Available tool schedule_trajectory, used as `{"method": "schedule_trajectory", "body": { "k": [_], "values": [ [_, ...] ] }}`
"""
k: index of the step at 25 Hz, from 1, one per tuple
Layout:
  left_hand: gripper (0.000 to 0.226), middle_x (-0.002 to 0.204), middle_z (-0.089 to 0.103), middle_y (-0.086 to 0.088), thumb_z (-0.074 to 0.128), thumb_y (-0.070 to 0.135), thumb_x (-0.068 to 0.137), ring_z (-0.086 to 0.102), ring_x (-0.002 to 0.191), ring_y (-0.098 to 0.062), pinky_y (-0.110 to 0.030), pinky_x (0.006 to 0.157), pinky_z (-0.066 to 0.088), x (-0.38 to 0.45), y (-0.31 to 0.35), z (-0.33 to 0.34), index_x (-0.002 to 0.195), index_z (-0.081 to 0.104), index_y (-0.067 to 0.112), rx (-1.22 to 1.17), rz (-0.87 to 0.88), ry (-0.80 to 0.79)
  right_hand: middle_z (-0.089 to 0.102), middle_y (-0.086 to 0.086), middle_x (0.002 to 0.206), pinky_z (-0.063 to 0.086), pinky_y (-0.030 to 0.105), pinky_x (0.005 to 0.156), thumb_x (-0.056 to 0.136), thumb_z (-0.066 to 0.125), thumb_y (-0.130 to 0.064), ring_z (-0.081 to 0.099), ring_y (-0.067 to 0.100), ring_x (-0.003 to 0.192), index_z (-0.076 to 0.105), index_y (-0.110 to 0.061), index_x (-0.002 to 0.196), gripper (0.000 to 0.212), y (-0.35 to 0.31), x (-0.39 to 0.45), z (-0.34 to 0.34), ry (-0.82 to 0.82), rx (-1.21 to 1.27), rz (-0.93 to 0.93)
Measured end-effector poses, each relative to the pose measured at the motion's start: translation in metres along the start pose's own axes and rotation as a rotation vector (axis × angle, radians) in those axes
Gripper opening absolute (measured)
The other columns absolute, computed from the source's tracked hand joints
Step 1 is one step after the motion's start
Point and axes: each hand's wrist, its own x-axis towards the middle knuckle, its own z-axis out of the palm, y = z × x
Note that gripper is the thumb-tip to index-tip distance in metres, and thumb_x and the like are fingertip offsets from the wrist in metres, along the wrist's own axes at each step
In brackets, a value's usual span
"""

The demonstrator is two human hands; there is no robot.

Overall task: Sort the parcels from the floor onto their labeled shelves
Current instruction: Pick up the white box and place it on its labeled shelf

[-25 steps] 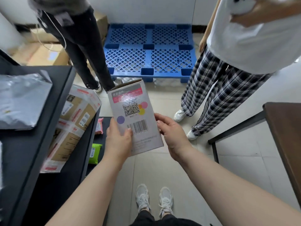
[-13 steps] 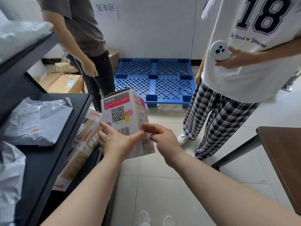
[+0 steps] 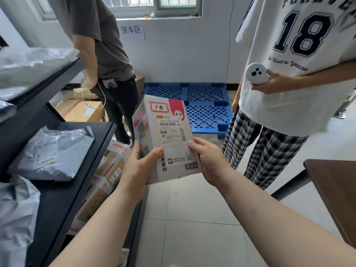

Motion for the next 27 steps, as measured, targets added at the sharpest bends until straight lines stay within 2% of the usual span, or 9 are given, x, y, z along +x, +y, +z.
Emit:
{"method": "schedule_trajectory", "body": {
  "k": [2,4,7,9,12,14,16,21,27],
  "values": [
    [0.066,0.133,0.065,-0.009,0.074,0.017,0.085,0.072,0.107,-0.025,-0.035,0.075,0.061,0.001,0.005,0.001,0.146,0.047,0.021,-0.008,0.047,0.007,0.074,0.013,0.117,0.059,0.047,0.085,0.101,0.048,-0.009,0.07,0.027,0.097,0.07,-0.016,0.112,0.026,-0.007,0.0,0.002,0.006,0.012,-0.039],
    [0.061,0.14,0.061,-0.005,0.068,0.012,0.091,0.068,0.114,-0.025,-0.037,0.078,0.062,0.0,0.009,0.001,0.147,0.048,0.024,0.019,0.099,0.02,0.073,0.01,0.119,0.06,0.038,0.08,0.101,0.047,-0.007,0.07,0.025,0.1,0.067,-0.012,0.121,0.028,-0.013,0.001,0.004,0.019,0.004,-0.08],
    [0.058,0.135,0.063,-0.001,0.068,0.01,0.091,0.065,0.117,-0.023,-0.042,0.082,0.061,-0.001,0.014,0.003,0.144,0.053,0.028,0.1,0.179,0.068,0.071,0.011,0.126,0.059,0.04,0.091,0.101,0.048,-0.005,0.067,0.029,0.115,0.062,-0.007,0.13,0.032,-0.017,0.001,0.006,0.056,0.018,-0.118],
    [0.058,0.131,0.061,0.0,0.071,0.01,0.088,0.065,0.116,-0.023,-0.043,0.083,0.061,-0.001,0.018,0.005,0.143,0.055,0.024,0.158,0.241,0.138,0.071,0.01,0.127,0.058,0.04,0.094,0.101,0.05,-0.006,0.067,0.029,0.117,0.062,-0.007,0.131,0.032,-0.018,0.002,0.008,0.066,0.023,-0.139],
    [0.058,0.119,0.063,0.007,0.076,0.003,0.083,0.068,0.109,-0.017,-0.027,0.08,0.061,0.0,0.025,0.008,0.138,0.061,0.017,0.258,0.371,0.278,0.073,0.007,0.124,0.057,0.039,0.096,0.099,0.054,-0.009,0.067,0.027,0.117,0.066,-0.009,0.127,0.03,-0.018,0.003,0.012,0.07,0.02,-0.193],
    [0.058,0.114,0.064,0.009,0.077,0.0,0.081,0.069,0.105,-0.014,-0.016,0.075,0.057,0.0,0.029,0.01,0.135,0.062,0.014,0.267,0.396,0.32,0.074,0.006,0.121,0.06,0.032,0.086,0.1,0.054,-0.009,0.069,0.024,0.113,0.068,-0.011,0.124,0.028,-0.02,0.003,0.016,0.07,0.025,-0.205],
    [0.057,0.114,0.065,0.007,0.077,-0.001,0.081,0.07,0.104,-0.014,-0.014,0.073,0.056,0.0,0.03,0.009,0.135,0.062,0.012,0.248,0.39,0.329,0.075,0.005,0.119,0.061,0.025,0.074,0.1,0.053,-0.01,0.071,0.021,0.107,0.068,-0.013,0.124,0.028,-0.022,0.002,0.02,0.067,0.026,-0.202],
    [0.058,0.116,0.066,0.005,0.077,-0.001,0.081,0.07,0.104,-0.014,-0.018,0.074,0.058,0.002,0.031,-0.003,0.136,0.062,0.012,0.22,0.373,0.334,0.075,0.005,0.115,0.058,0.018,0.068,0.099,0.055,-0.006,0.073,0.011,0.092,0.065,-0.006,0.128,0.031,-0.019,-0.001,0.035,0.108,-0.003,-0.222],
    [0.056,0.115,0.069,0.002,0.078,-0.003,0.08,0.072,0.104,-0.018,-0.041,0.085,0.061,-0.007,0.03,-0.026,0.133,0.064,0.012,0.122,0.349,0.346,0.076,-0.006,0.1,0.059,0.018,0.066,0.098,0.055,-0.005,0.073,0.0,0.079,0.069,-0.012,0.12,0.027,-0.016,-0.011,0.057,0.127,-0.099,-0.275]
  ]
}}
